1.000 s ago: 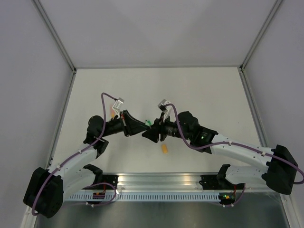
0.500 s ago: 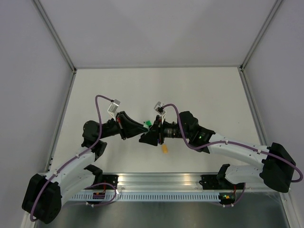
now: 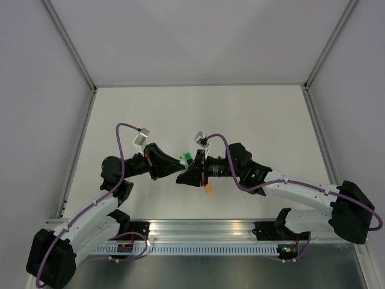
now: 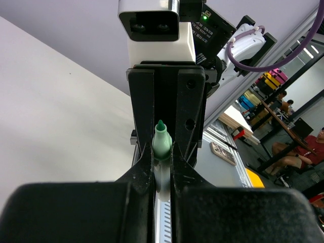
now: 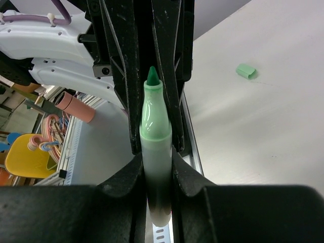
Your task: Insert the pens into the pen caps
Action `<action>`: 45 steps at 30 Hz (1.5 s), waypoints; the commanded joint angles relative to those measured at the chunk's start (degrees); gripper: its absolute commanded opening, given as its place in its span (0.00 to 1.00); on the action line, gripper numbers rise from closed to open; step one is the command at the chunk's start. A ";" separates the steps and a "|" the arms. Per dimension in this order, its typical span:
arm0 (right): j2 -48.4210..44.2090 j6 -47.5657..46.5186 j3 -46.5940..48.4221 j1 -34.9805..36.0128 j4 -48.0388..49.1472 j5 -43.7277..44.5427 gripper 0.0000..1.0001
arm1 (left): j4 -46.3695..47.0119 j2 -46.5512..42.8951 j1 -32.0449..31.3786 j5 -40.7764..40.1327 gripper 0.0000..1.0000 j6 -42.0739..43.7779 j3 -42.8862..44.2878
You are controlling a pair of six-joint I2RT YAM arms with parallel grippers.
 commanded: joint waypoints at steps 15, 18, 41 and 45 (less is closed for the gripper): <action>-1.90 0.92 0.30 -0.07 1.22 -3.84 0.37 | -5.14 -2.66 0.05 -1.27 0.02 4.25 2.58; -2.25 0.65 0.39 0.02 0.43 -3.58 0.40 | -5.58 -2.92 0.05 -1.27 0.02 4.60 2.84; -3.31 -0.49 1.96 -0.15 -4.40 -0.08 0.00 | -24.10 -5.11 0.14 -10.31 0.72 10.40 10.21; -4.27 -3.47 3.81 -3.47 -15.21 10.03 0.00 | -38.95 -5.47 0.14 -21.02 0.88 13.48 14.26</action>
